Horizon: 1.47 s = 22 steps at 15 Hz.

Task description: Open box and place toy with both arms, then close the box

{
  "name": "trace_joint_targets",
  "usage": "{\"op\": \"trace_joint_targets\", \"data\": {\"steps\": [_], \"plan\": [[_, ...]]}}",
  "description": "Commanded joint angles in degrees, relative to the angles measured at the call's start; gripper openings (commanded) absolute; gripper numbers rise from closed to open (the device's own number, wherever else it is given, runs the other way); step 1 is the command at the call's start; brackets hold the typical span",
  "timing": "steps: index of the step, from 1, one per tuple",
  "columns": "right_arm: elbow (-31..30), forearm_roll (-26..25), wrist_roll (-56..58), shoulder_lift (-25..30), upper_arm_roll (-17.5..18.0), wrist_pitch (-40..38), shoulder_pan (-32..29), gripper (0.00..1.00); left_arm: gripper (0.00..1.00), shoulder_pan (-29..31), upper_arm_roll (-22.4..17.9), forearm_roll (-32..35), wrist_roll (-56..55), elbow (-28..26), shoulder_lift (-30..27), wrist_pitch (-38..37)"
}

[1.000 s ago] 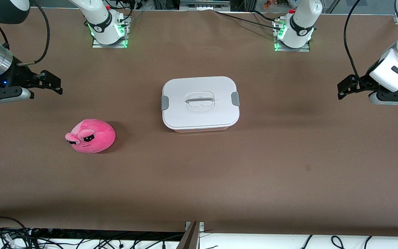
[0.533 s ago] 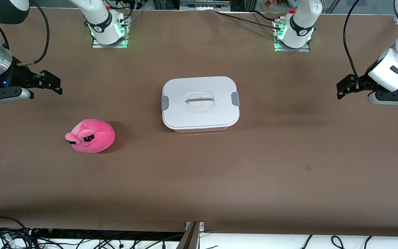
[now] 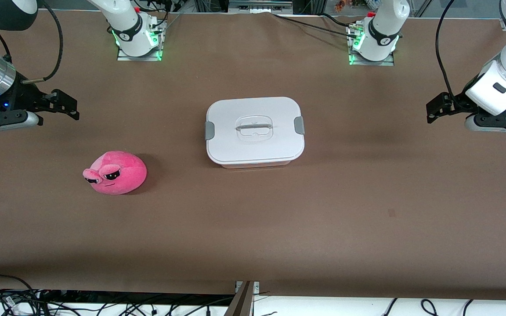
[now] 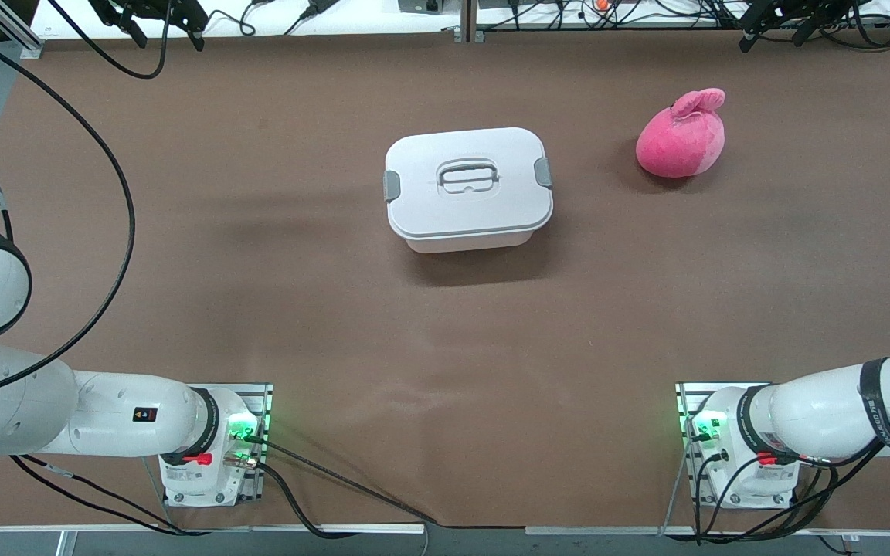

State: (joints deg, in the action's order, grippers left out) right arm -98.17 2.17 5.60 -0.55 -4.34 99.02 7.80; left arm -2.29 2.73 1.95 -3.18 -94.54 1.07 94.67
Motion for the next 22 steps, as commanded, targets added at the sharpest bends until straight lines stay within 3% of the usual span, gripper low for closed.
{"op": "trace_joint_targets", "data": {"steps": [1,4,8,13,18,20,22], "plan": [[0.7,0.8,0.7,-0.5,-0.5,-0.9,0.3,1.00,1.00,-0.3,0.0,-0.7,0.1,0.9,-0.1,-1.2],[0.7,0.7,0.8,-0.5,-0.5,-1.1,0.3,1.00,1.00,-0.5,0.2,-0.7,4.0,0.9,-0.1,-1.2],[0.7,0.7,0.8,-0.6,-0.5,-1.1,0.3,1.00,1.00,-3.2,1.3,-0.8,18.7,0.9,0.7,-1.2],[0.6,0.7,0.8,-0.7,-0.5,-1.0,0.3,1.00,1.00,-6.7,6.7,-3.5,21.0,1.2,2.9,-0.4],[0.4,0.8,0.6,-0.9,-0.5,-1.0,0.3,1.00,1.00,-9.9,16.6,-4.0,29.4,7.8,14.0,0.3],[-0.4,0.8,0.4,-1.0,-0.5,0.2,0.3,1.00,1.00,-12.0,19.8,-2.8,29.2,10.2,18.0,5.1],[-3.8,0.8,0.5,-1.9,-0.5,4.3,0.3,1.00,1.00,-14.8,20.1,-0.5,30.0,10.2,21.7,12.3]]}}
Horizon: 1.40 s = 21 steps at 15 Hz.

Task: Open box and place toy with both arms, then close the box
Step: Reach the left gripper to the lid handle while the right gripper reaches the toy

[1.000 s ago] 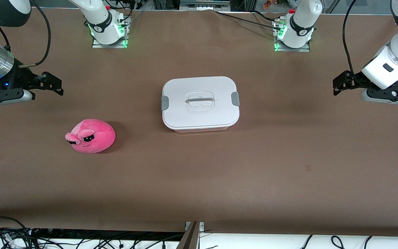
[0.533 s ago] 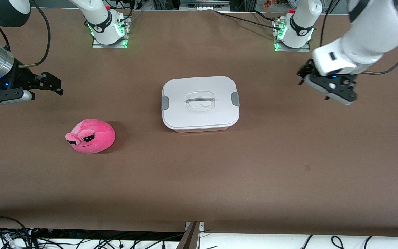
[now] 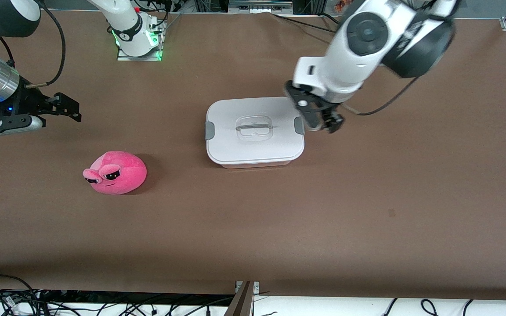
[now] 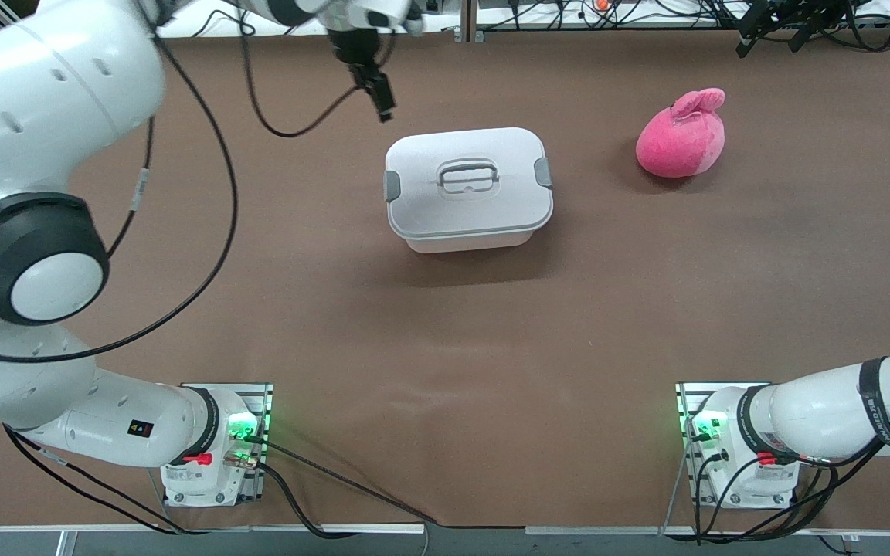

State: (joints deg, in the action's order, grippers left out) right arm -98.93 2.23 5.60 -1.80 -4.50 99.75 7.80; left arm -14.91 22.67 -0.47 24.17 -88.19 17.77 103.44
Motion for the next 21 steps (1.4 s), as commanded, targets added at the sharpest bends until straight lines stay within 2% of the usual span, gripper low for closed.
{"op": "trace_joint_targets", "data": {"steps": [1,3,5,12,13,14,15,19,21], "plan": [[-5.6,0.8,0.7,-0.9,-0.3,6.9,0.3,1.00,1.00,-4.0,0.2,3.2,4.3,3.8,7.0,6.8],[-11.8,0.8,0.8,-0.9,-0.3,14.5,0.3,1.00,1.00,-5.4,0.3,6.0,6.5,3.7,10.8,11.9],[-15.9,0.8,0.9,-1.5,-0.3,21.0,0.3,1.00,1.00,-6.5,0.4,5.7,7.3,3.6,13.1,12.3],[-22.6,0.8,2.7,-8.5,-0.4,37.8,0.0,1.00,1.00,-12.9,0.2,6.3,6.7,1.7,14.1,12.6],[-23.7,0.8,2.7,-9.2,-0.4,40.3,0.0,1.00,0.81,-13.3,0.1,6.3,6.4,1.8,14.3,12.9],[-24.4,0.8,2.7,-9.7,-0.4,42.1,0.0,1.00,0.51,-13.3,0.1,6.2,6.3,1.7,14.4,13.0],[-24.5,0.9,2.7,-10.7,-0.4,43.1,0.0,1.00,0.34,-13.0,0.1,6.3,6.3,1.6,14.4,12.9],[-24.1,0.8,2.7,-13.1,-0.3,46.8,0.0,1.00,0.02,-12.9,-0.2,6.2,6.3,1.6,14.9,12.9],[-24.0,0.8,2.7,-13.6,-0.2,47.2,0.0,0.95,0.00,-12.8,-0.2,6.3,6.3,1.6,14.8,12.8]]}}
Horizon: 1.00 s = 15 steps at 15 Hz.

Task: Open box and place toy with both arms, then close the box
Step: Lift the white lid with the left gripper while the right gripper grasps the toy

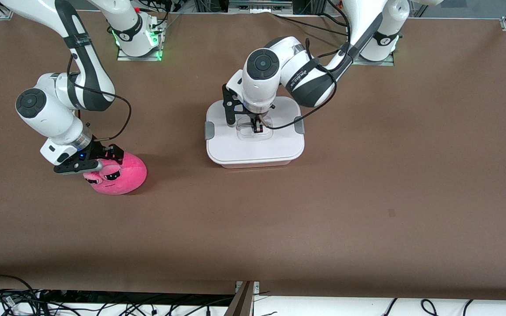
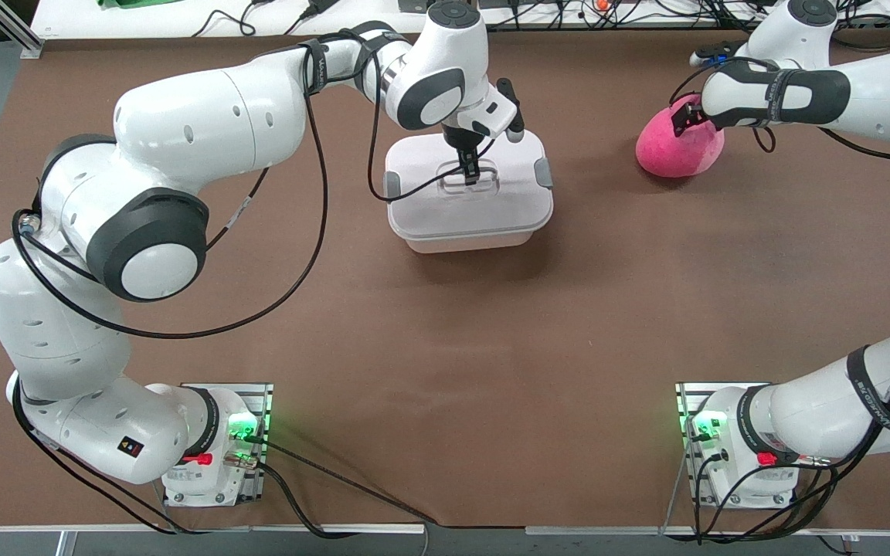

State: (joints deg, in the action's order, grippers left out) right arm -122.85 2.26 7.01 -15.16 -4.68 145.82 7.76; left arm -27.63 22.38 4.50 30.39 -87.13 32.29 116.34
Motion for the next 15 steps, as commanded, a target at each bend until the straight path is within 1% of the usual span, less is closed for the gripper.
{"op": "trace_joint_targets", "data": {"steps": [1,2,3,4,5,6,8,10,13,14,15], "plan": [[-0.2,0.8,1.9,-0.7,-0.1,1.9,0.1,0.85,0.00,-0.1,0.1,1.3,0.1,0.6,0.3,-0.1],[-0.4,0.9,2.9,-1.2,-0.2,2.7,0.1,0.70,0.00,-0.1,0.1,1.3,0.2,0.6,0.3,-0.1],[-0.5,0.9,3.6,-1.5,-0.2,3.3,0.0,0.53,0.00,0.0,0.1,1.3,0.2,0.8,0.1,-0.2],[-0.5,0.9,3.8,-1.8,-0.2,3.3,0.0,0.39,0.00,0.0,0.1,1.3,0.5,1.0,0.0,-0.4],[-0.4,0.9,4.0,-1.8,-0.2,3.3,0.0,0.18,0.00,0.2,0.3,1.3,0.6,1.1,-0.2,-0.6],[-0.3,0.9,4.0,-1.7,-0.2,3.2,0.0,0.00,0.00,0.2,0.3,1.2,0.7,1.2,-0.5,-0.7],[-0.1,0.9,4.1,-1.3,-0.1,2.7,0.0,0.00,0.00,0.2,0.6,0.9,0.7,1.4,-1.5,-1.9],[0.2,0.9,4.6,0.1,0.0,0.6,0.1,0.00,0.00,0.4,0.7,0.3,0.8,2.0,-4.9,-5.5],[1.6,0.6,6.3,2.7,0.4,-3.7,0.1,0.00,0.00,-0.1,0.6,0.4,0.7,6.6,-6.2,-13.0],[2.8,0.5,7.7,3.4,0.6,-6.0,0.2,0.00,0.00,0.3,0.6,0.5,0.7,8.5,-6.3,-16.8],[4.5,0.5,9.7,3.7,1.5,-8.9,0.2,0.00,0.00,0.6,0.4,0.8,0.8,10.3,-6.3,-20.8]]}}
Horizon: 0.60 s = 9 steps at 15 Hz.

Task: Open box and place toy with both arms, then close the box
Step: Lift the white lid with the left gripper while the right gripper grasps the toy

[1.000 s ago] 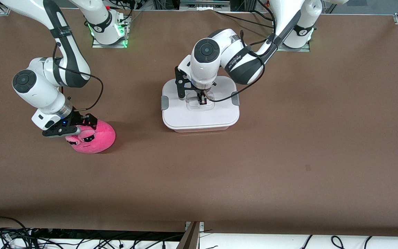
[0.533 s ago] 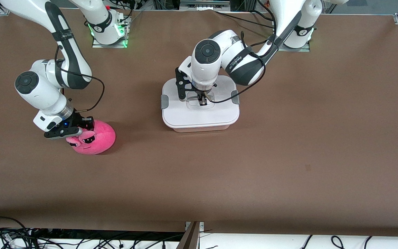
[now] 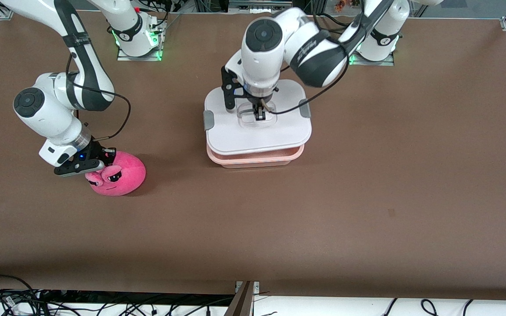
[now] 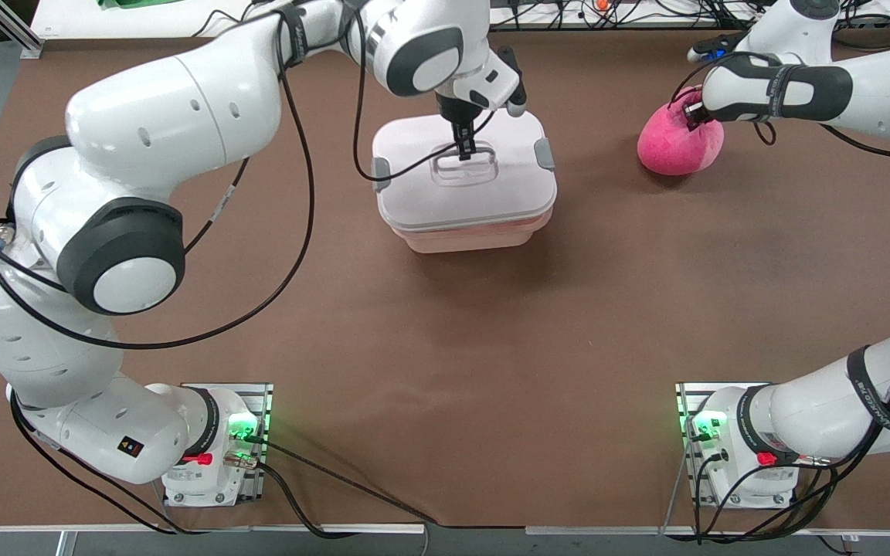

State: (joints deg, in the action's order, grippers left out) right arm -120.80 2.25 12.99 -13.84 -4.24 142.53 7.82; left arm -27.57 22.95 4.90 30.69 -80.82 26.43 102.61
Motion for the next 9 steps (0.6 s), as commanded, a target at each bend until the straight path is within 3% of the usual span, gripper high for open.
{"op": "trace_joint_targets", "data": {"steps": [1,4,9], "plan": [[4.8,0.6,6.0,2.5,1.6,-9.2,0.2,0.00,0.00,1.5,-0.2,0.6,0.5,6.0,-0.5,-11.0],[12.8,0.1,14.0,2.5,4.6,-21.5,0.3,0.00,0.00,7.6,0.0,0.5,6.4,10.8,-0.4,-22.3],[23.3,-4.7,20.4,1.9,9.3,-33.5,6.2,0.00,0.00,21.7,-0.4,0.8,26.0,11.2,-0.5,-30.2]]}}
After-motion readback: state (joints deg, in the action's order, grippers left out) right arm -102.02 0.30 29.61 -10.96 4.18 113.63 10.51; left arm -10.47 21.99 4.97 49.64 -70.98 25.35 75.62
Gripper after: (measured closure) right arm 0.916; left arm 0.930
